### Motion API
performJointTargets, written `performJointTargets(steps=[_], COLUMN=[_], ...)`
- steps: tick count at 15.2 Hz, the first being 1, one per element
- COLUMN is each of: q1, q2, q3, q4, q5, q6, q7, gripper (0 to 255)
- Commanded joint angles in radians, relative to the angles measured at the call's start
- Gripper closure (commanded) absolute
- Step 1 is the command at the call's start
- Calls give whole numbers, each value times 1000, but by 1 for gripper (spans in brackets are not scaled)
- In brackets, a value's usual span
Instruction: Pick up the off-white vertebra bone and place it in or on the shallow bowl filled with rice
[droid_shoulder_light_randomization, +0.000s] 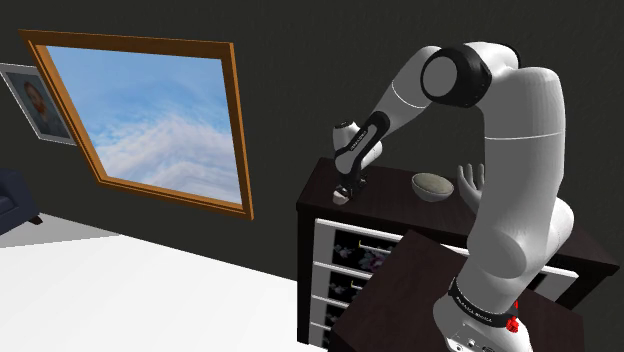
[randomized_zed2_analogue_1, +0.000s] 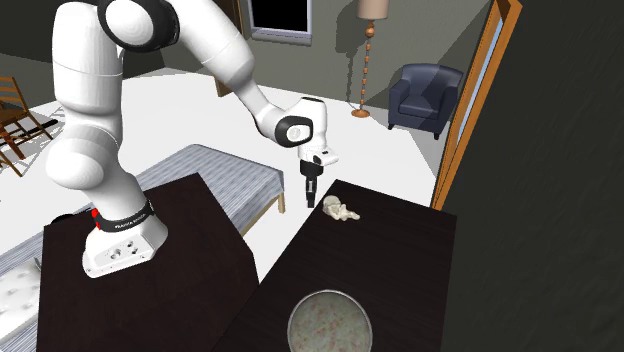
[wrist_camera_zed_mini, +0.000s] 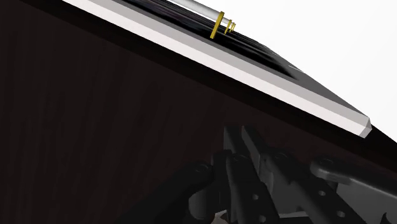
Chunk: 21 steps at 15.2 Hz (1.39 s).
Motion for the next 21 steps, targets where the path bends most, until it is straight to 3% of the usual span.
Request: performJointTargets(steps=[1, 5, 6, 16, 21], q1=[0, 0, 0, -38, -47], q2=[0, 0, 0, 355, 393], q3=[0, 0, 0, -39, -42], q4=[0, 0, 0, 645, 654], q5=[0, 0, 0, 138, 140], q6=[0, 0, 0, -371, -344], q7=[0, 0, 0, 116, 122], gripper=[255, 255, 0, 0, 0])
